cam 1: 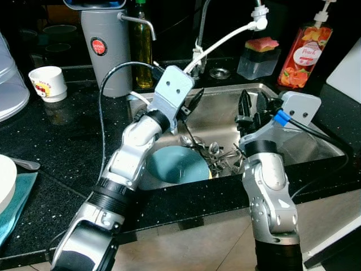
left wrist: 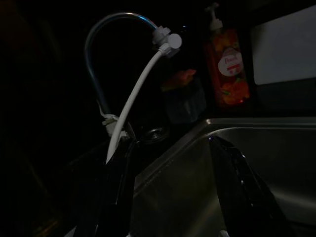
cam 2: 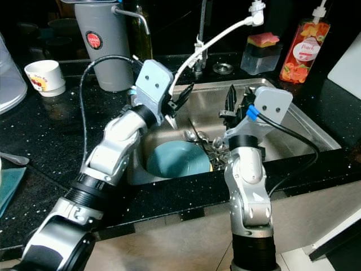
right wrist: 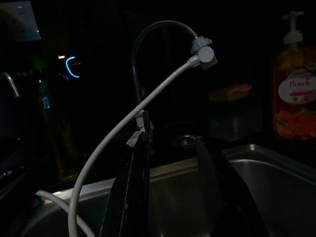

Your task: Kitchen organization

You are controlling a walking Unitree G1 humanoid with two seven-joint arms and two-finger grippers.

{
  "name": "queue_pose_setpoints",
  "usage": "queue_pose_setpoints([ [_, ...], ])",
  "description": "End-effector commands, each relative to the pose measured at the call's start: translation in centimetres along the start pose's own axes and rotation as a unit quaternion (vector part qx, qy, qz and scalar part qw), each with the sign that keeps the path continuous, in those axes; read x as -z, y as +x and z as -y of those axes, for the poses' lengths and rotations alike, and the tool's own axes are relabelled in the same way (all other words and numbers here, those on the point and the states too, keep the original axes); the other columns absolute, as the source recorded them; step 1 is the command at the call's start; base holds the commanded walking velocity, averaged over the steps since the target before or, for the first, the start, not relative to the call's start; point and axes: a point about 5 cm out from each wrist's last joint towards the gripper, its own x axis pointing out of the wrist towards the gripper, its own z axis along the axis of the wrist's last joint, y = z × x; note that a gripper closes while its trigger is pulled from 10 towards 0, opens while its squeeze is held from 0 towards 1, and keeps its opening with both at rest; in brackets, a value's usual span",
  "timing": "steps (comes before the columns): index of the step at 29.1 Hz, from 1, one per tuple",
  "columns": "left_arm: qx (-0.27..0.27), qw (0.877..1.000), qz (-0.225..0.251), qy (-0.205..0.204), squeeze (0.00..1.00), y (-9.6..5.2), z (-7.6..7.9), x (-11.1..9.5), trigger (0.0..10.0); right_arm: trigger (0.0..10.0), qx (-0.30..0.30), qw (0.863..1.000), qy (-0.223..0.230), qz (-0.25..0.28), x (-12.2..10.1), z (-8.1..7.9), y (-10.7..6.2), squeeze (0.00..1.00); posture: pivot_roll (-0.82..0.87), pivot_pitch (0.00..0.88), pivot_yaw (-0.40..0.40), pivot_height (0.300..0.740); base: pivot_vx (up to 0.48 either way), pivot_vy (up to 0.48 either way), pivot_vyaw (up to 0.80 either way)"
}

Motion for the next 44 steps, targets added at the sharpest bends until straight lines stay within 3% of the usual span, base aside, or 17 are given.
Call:
queue_pose_setpoints([
  [1,-0.005,1.000,0.002,-0.008,0.00,0.2,-0.2,-0.3,10.0,10.0,-0.002,1.000,0.006,-0.006,0.1,0.0,0.2,0.00,0.14,0.000,-0.033,0.740,0.000,0.000,0.00],
  [4,-0.020,1.000,0.003,-0.021,0.00,0.4,-0.9,-0.5,10.0,10.0,0.002,1.000,0.017,-0.012,0.4,-0.1,0.2,0.00,0.15,0.000,-0.033,0.740,0.000,0.000,0.00],
  [11,-0.025,0.999,-0.001,-0.031,0.00,0.5,-0.8,-0.3,10.0,10.0,0.009,1.000,0.011,-0.011,0.5,0.2,0.1,0.00,0.14,0.000,-0.027,0.740,0.000,0.000,0.00],
  [20,-0.054,0.997,-0.040,-0.042,0.00,0.1,-1.2,0.7,10.0,10.0,0.014,0.999,-0.030,0.000,0.1,1.3,0.4,0.00,0.14,0.000,-0.022,0.740,0.000,0.000,0.00],
  [22,-0.089,0.989,-0.073,-0.090,0.00,-0.9,-1.9,1.5,10.0,10.0,0.013,0.999,-0.038,0.001,0.0,1.4,0.2,0.00,0.12,0.000,-0.011,0.740,0.000,0.000,0.00],
  [24,-0.104,0.989,-0.075,-0.069,0.00,-2.3,-2.4,1.4,10.0,10.0,0.019,0.999,-0.041,0.002,-0.2,1.7,-0.1,0.00,0.12,0.000,-0.011,0.740,0.000,0.000,0.00],
  [25,-0.104,0.989,-0.075,-0.069,0.00,-2.3,-2.4,1.4,10.0,10.0,0.019,0.999,-0.041,0.002,-0.2,1.7,-0.1,0.00,0.12,0.000,-0.011,0.740,0.000,0.000,0.00],
  [26,-0.113,0.991,-0.069,-0.020,0.00,-3.9,-3.0,1.2,10.0,10.0,0.026,0.999,-0.043,0.002,-0.2,2.1,-0.3,0.00,0.13,0.000,-0.015,0.740,0.000,0.000,0.00],
  [30,-0.116,0.991,-0.068,-0.005,0.00,-5.4,-3.6,1.5,10.0,10.0,0.029,0.999,-0.040,-0.003,-0.1,2.4,-0.3,0.00,0.15,0.000,-0.033,0.740,0.000,0.000,0.00],
  [34,-0.082,0.995,-0.058,-0.018,0.00,-5.0,-2.9,1.4,10.0,10.0,0.014,0.999,-0.034,-0.004,0.0,1.9,0.0,0.00,0.14,0.000,-0.030,0.740,0.000,0.000,0.00],
  [44,-0.103,0.992,-0.068,-0.023,0.00,-5.5,-3.4,1.3,10.0,10.0,0.019,0.999,-0.031,-0.013,0.3,1.9,-0.6,0.00,0.13,0.000,-0.022,0.740,0.000,0.000,0.00],
])
